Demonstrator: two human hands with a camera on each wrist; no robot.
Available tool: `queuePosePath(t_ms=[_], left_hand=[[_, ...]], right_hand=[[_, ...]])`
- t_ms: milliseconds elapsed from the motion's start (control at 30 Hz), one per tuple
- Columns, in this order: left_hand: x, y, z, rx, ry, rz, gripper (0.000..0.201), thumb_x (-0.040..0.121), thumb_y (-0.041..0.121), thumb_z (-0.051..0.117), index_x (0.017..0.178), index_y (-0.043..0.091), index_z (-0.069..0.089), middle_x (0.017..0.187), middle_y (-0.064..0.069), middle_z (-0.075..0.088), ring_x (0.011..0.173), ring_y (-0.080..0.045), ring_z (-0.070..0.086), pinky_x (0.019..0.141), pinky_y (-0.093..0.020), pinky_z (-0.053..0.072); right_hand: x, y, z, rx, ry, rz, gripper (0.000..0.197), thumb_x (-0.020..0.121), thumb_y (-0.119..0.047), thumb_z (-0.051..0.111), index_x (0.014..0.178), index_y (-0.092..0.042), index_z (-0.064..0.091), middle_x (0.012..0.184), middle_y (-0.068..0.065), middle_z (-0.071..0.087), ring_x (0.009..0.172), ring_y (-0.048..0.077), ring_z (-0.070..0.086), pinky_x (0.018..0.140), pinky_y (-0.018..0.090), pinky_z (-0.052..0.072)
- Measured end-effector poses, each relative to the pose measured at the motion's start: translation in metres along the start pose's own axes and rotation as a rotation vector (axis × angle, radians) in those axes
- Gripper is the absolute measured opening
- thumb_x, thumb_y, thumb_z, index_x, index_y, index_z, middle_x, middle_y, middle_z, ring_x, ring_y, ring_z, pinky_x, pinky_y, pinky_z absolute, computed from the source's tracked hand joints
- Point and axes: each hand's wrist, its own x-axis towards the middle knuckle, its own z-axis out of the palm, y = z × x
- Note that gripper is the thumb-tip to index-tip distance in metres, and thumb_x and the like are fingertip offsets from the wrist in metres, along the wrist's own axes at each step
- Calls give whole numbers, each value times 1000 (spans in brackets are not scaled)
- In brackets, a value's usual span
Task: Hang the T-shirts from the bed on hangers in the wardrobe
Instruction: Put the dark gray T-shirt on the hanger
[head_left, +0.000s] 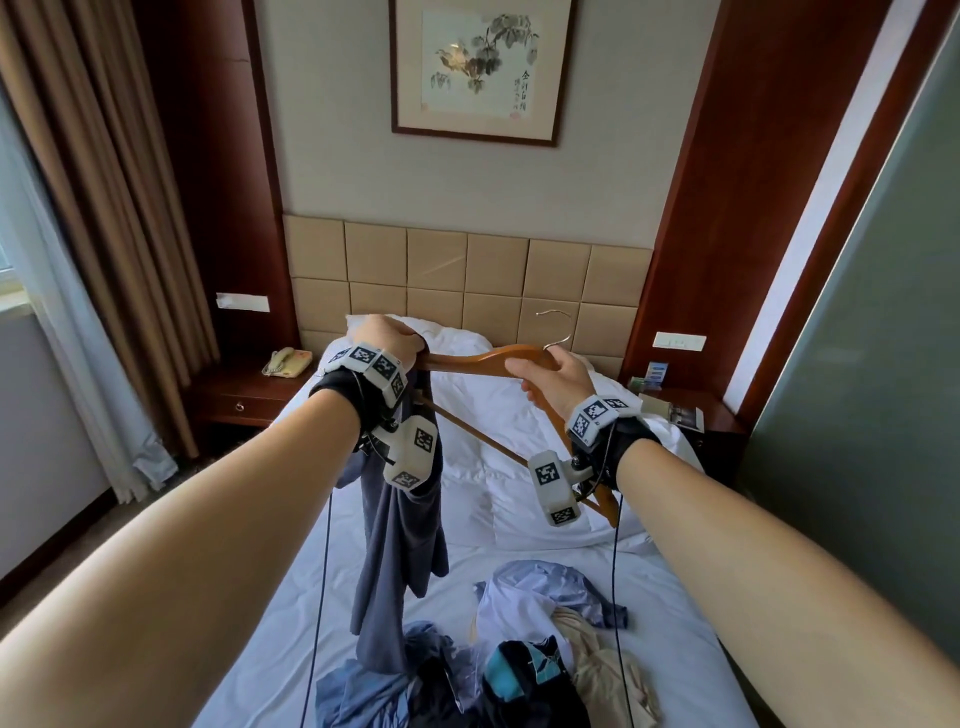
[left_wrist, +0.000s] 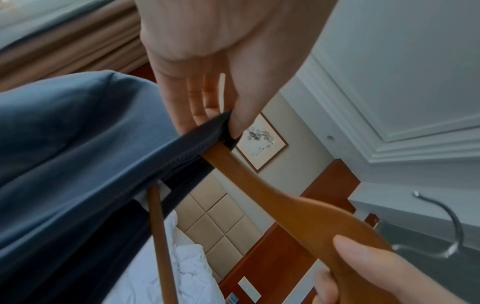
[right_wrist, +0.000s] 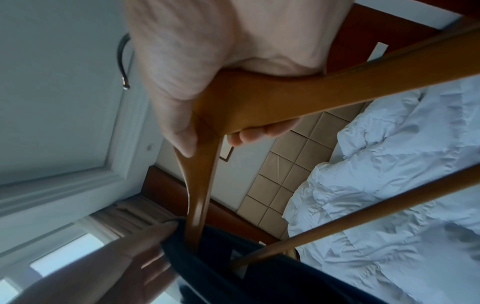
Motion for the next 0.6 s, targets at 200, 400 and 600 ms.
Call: queuePosePath(t_ms=[200, 400, 600], left_hand=[[-6, 11, 10, 54, -98, 88, 13, 78, 22, 70, 81, 13, 78, 77, -7, 72, 73, -26, 68, 75, -36, 60], [-12, 31, 12, 129, -86, 199, 18, 82, 24, 64, 81, 10, 76, 68, -5, 62, 64, -22, 54, 54, -24, 41], [-14, 51, 12, 161, -122, 335, 20, 82, 26, 62, 84, 14, 78, 81, -6, 72, 81, -26, 67, 61, -27, 50]], right_hand=[[4, -10, 12, -166, -16, -91, 22, 78, -11, 75, 90, -23, 60, 79, -1, 64, 66, 16, 61, 66, 30, 52], [5, -21, 23, -232, -19, -127, 29, 79, -7, 70, 93, -28, 58, 83, -2, 67, 69, 14, 65, 74, 33, 54], [2, -26, 20, -285, -49, -147, 28, 77, -6, 67, 97, -25, 61, 73, -1, 66, 68, 16, 63, 74, 38, 53]])
